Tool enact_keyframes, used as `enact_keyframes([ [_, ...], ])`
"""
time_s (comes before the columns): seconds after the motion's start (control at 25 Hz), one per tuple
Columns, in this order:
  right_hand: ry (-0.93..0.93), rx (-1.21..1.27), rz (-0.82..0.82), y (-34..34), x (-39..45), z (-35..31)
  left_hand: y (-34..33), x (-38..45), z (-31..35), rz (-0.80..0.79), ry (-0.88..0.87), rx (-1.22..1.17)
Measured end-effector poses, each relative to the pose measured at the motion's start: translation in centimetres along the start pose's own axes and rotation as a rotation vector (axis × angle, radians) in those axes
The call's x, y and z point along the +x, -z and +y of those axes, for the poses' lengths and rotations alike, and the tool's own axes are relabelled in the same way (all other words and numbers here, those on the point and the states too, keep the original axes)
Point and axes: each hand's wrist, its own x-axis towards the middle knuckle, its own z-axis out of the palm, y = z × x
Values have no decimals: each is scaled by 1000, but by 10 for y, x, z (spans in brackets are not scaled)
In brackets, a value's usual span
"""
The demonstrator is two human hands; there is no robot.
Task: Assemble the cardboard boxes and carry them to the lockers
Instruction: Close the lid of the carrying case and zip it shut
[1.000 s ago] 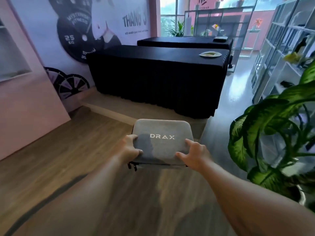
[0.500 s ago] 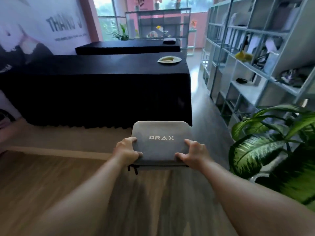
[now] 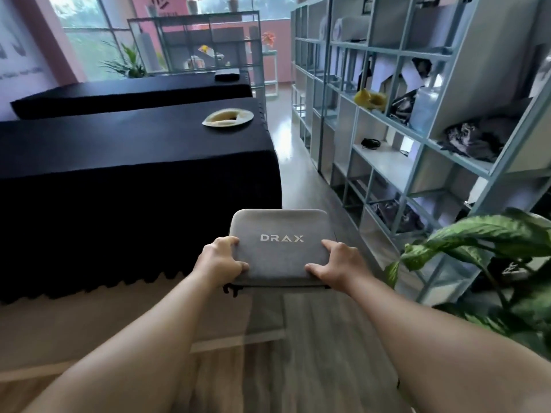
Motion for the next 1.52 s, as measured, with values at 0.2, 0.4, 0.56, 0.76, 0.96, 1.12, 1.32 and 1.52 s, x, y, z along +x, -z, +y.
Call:
enact_keyframes([
  [0.2,-88,-10,42,39,105,30,-32,117,62,-73,-77,-19],
  [0.4,-219,7,79,58,215,63,-72,250,122,-150,-194,-16],
  [0.56,-288,-3,131,84,306,79,-97,358,169,-208,-244,-17],
  [0.76,-369,48,179,109,399,104,-121,467,232,-268,-312,22],
  [0.96,-424,75,196,126,487,148,-164,554,287,-333,-356,24],
  [1.12,-465,95,206,143,569,195,-207,628,342,-340,-396,43],
  [1.32,-542,152,200,156,647,247,-255,712,407,-401,-422,91],
  [1.52,-678,197,203,155,698,288,-308,779,461,-496,-519,177],
])
